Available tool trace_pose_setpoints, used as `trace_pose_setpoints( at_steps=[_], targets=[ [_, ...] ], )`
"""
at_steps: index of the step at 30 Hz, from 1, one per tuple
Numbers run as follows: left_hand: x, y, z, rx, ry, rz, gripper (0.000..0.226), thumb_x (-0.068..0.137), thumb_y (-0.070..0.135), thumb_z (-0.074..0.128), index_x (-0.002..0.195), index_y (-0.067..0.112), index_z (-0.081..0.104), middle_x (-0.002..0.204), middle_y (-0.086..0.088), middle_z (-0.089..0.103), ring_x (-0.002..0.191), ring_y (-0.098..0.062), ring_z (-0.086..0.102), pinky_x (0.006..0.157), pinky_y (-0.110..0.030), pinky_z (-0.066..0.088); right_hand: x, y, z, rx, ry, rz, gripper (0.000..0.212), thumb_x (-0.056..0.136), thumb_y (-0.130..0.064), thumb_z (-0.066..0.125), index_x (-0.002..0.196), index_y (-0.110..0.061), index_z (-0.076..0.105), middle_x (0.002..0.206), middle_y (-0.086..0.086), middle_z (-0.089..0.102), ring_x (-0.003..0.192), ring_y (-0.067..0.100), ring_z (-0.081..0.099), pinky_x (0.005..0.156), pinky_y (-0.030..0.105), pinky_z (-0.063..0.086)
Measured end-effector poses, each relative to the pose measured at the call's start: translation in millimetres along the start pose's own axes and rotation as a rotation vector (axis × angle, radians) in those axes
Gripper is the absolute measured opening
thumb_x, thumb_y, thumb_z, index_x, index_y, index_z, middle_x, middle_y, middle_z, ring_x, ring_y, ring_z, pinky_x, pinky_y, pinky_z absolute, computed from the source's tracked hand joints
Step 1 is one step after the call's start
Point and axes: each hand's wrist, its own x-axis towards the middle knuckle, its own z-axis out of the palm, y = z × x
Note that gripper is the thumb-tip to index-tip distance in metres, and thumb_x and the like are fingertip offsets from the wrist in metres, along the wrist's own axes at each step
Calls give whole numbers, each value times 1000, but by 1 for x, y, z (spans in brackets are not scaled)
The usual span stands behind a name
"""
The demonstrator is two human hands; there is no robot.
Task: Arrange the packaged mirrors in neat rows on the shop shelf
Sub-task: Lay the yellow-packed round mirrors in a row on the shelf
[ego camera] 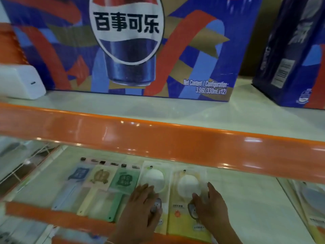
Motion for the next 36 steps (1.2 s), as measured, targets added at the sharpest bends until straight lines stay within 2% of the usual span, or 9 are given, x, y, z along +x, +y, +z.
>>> trace_pose_setpoints(
  at_steps=[4,5,6,8,9,15,23,29,36],
  targets=[
    [0,-1,3,-4,1,17,38,87,54,47,113,30,62,133,7,56,127,-15,48,108,-39,38,-12,3,8,-197,44,-93,76,73,-67,33,135,-25,47,122,5,55,111,26,52,94,37,45],
    [0,-1,3,-1,-1,21,39,87,55,47,113,30,61,133,8,56,127,-15,48,108,-40,39,-15,4,9,-189,83,-118,73,71,-67,36,130,-28,52,119,5,55,108,27,52,92,37,45],
    [-1,-1,3,3,-4,26,40,87,55,46,114,30,61,132,8,56,127,-16,48,108,-39,39,-17,5,11,-162,126,-137,64,70,-63,48,123,-29,59,111,6,57,102,29,53,88,39,46],
    [-1,-2,2,13,-10,30,41,88,56,45,115,30,60,131,8,56,126,-16,48,107,-36,37,-15,7,14,-142,204,-176,49,68,-44,74,114,-29,67,100,8,59,93,34,53,83,40,46],
    [-1,-2,2,29,-11,33,41,88,56,45,116,29,60,131,8,56,126,-16,48,107,-35,37,-13,8,16,-151,209,-189,47,69,-38,77,114,-30,67,100,7,59,94,34,52,84,40,46],
    [-2,-2,4,64,-25,39,44,87,54,47,120,28,60,130,7,56,125,-16,49,106,-37,38,-12,16,19,-135,242,-245,49,69,-49,64,112,-26,69,102,3,59,95,30,51,84,39,48],
    [-4,-1,6,37,-32,34,44,91,54,41,123,28,56,133,6,53,130,-17,42,111,-39,33,-13,18,12,70,193,-205,34,75,-26,78,107,-18,72,105,-7,54,87,8,53,78,20,41],
    [-4,-1,4,30,-36,32,44,92,54,39,123,27,56,133,6,52,131,-16,40,111,-38,32,-13,20,12,113,174,-203,32,75,-25,78,105,-16,73,111,-6,56,91,7,52,80,16,38],
    [-5,1,3,37,-24,25,41,91,52,43,120,27,57,132,6,54,129,-16,42,112,-33,24,-13,22,12,111,173,-248,31,74,-22,79,103,-14,74,109,-6,58,90,9,58,79,21,47]
  ],
)
